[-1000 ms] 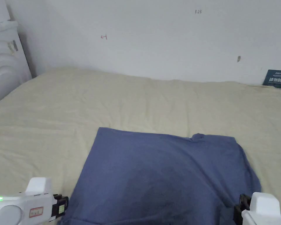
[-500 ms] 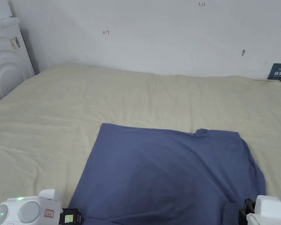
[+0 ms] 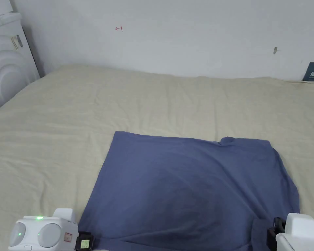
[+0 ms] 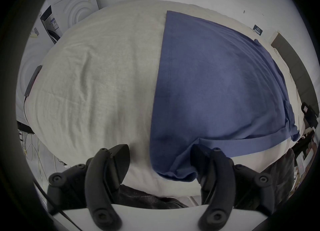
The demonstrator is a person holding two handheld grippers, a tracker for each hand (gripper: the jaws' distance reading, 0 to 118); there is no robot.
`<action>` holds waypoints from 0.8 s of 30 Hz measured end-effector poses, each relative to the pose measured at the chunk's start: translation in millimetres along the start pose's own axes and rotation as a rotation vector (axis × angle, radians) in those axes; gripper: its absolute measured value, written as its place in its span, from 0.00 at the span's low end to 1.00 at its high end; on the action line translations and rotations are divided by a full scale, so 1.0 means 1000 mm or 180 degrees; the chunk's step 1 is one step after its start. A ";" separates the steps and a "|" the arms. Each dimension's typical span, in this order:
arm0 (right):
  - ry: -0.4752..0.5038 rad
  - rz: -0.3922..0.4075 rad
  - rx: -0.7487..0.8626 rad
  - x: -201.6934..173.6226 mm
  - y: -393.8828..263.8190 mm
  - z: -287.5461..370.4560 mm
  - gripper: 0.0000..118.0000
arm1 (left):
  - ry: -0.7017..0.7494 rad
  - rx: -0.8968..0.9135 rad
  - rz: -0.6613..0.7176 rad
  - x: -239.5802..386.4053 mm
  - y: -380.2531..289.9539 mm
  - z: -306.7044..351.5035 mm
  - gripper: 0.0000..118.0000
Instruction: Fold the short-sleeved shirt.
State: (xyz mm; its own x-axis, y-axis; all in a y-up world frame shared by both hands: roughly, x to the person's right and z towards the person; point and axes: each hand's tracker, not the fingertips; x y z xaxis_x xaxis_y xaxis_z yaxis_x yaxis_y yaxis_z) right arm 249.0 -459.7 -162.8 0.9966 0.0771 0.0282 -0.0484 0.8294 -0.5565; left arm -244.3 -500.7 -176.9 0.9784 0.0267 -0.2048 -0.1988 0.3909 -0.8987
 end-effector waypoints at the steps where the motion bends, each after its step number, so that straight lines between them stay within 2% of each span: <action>1: 0.0002 0.0007 -0.0007 0.000 0.000 0.000 0.00 | 0.0064 0.0037 -0.0052 0.003 0.000 0.000 0.61; 5: 0.0000 0.0014 -0.0016 0.001 -0.003 0.001 0.00 | 0.0078 0.0105 -0.0170 0.016 -0.002 0.010 0.28; 6: -0.0004 0.0016 -0.0020 0.001 -0.004 0.001 0.00 | 0.0078 0.0110 -0.0171 0.015 -0.002 0.010 0.14; 8: -0.0013 0.0021 -0.0030 0.002 -0.005 0.001 0.00 | 0.0145 0.0114 -0.0193 0.014 -0.002 0.008 0.02; 16: -0.0029 -0.0026 -0.0175 0.029 -0.005 0.016 0.00 | -0.0053 0.0196 -0.0305 0.014 -0.007 0.043 0.00; 20: -0.0091 -0.0089 -0.0310 0.054 -0.004 0.027 0.00 | -0.0267 0.0331 -0.0249 0.013 -0.007 0.065 0.00; 24: -0.0149 -0.0033 -0.0366 0.067 -0.009 0.032 0.00 | -0.0443 0.0442 -0.0141 0.007 -0.003 0.077 0.00</action>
State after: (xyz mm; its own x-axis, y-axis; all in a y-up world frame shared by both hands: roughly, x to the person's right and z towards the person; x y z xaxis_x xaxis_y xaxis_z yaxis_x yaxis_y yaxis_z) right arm 314.2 -444.2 -129.6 0.9927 0.0970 0.0717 -0.0276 0.7617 -0.6473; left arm -232.7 -431.0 -146.3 0.9863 0.1300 -0.1021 -0.1553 0.5173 -0.8416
